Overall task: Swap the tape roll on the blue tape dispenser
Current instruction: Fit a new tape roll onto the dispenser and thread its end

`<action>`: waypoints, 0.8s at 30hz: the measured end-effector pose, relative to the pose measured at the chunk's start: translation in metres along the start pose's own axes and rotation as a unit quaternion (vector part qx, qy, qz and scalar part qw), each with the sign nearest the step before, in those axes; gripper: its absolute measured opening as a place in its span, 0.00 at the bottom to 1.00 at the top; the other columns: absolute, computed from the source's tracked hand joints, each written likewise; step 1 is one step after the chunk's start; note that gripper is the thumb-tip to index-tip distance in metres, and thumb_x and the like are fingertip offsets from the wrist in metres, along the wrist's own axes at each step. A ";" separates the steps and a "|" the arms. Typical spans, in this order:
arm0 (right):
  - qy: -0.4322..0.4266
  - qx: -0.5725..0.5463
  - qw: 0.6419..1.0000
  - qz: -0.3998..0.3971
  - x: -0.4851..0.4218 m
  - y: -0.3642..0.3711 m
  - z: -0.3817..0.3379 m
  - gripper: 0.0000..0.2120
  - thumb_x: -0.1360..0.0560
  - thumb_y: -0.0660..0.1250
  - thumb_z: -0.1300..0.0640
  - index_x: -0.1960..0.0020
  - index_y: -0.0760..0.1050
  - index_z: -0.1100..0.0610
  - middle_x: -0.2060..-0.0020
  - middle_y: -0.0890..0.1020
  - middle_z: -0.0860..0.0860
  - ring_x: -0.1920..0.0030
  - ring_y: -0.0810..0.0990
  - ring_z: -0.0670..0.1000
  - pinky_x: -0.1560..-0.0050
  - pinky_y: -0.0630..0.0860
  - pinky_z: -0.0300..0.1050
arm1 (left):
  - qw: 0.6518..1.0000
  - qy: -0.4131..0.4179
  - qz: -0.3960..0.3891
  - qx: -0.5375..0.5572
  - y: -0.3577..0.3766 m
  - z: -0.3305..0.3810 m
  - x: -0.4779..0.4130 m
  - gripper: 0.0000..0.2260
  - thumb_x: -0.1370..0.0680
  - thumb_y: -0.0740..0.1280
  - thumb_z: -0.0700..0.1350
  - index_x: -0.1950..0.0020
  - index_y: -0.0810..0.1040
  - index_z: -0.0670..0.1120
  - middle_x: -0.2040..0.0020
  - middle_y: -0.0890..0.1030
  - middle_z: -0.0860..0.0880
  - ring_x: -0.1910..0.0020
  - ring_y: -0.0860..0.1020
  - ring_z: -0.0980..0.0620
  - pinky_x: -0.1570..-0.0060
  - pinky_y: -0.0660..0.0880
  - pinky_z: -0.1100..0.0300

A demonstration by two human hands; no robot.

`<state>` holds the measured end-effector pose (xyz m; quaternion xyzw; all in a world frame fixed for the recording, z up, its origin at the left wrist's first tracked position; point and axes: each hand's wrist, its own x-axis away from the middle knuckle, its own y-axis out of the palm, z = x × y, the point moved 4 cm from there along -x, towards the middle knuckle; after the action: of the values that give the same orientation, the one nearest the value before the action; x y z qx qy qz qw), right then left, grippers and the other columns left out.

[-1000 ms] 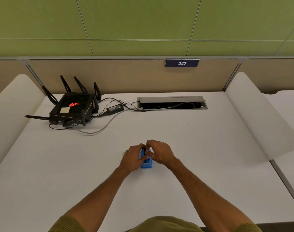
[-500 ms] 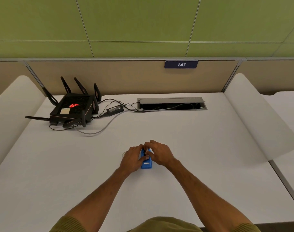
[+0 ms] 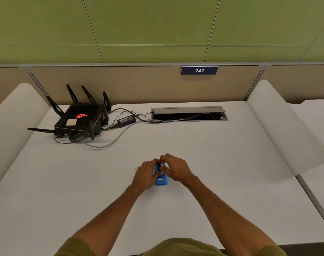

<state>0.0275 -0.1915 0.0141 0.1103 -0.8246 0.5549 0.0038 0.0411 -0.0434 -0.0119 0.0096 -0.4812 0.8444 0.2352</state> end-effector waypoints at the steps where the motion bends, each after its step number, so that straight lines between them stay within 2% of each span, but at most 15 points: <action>1: 0.000 -0.001 1.000 0.001 0.000 0.000 0.000 0.11 0.15 0.64 0.51 0.36 0.77 0.55 0.43 0.82 0.52 0.48 0.83 0.55 0.46 0.82 0.53 | 1.000 0.002 0.000 0.002 0.000 0.000 0.000 0.22 0.17 0.66 0.56 0.26 0.71 0.49 0.29 0.79 0.49 0.28 0.74 0.48 0.28 0.73 0.52; 7: -0.003 0.006 1.000 0.012 0.002 0.004 0.000 0.12 0.14 0.63 0.50 0.37 0.77 0.56 0.43 0.82 0.52 0.49 0.83 0.55 0.50 0.80 0.47 | 1.000 0.010 0.005 0.016 0.001 -0.001 0.001 0.20 0.17 0.67 0.54 0.27 0.73 0.49 0.30 0.80 0.49 0.29 0.75 0.48 0.29 0.74 0.52; 14: 0.000 -0.021 1.000 0.017 0.004 0.005 0.002 0.13 0.14 0.64 0.49 0.34 0.76 0.55 0.40 0.83 0.51 0.45 0.84 0.54 0.43 0.82 0.50 | 1.000 0.004 -0.001 0.020 0.002 0.000 0.001 0.22 0.17 0.67 0.54 0.25 0.71 0.49 0.29 0.79 0.48 0.27 0.74 0.48 0.26 0.73 0.51; 20: 0.005 -0.015 1.000 0.024 0.005 0.007 0.004 0.12 0.14 0.63 0.49 0.37 0.77 0.56 0.42 0.83 0.52 0.48 0.84 0.55 0.47 0.80 0.48 | 1.000 0.006 0.002 0.022 0.002 -0.001 0.001 0.21 0.17 0.67 0.54 0.26 0.72 0.49 0.30 0.79 0.49 0.28 0.74 0.48 0.27 0.73 0.51; 24: 0.006 -0.011 0.999 0.029 0.005 0.008 0.005 0.13 0.14 0.64 0.49 0.37 0.77 0.56 0.42 0.83 0.52 0.48 0.83 0.54 0.52 0.75 0.43 | 1.000 0.008 0.003 0.023 0.002 -0.001 0.001 0.21 0.17 0.67 0.54 0.26 0.72 0.49 0.29 0.79 0.50 0.28 0.74 0.48 0.27 0.72 0.52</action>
<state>0.0215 -0.1941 0.0052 0.0825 -0.8336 0.5461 -0.0062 0.0392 -0.0433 -0.0137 0.0071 -0.4596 0.8560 0.2364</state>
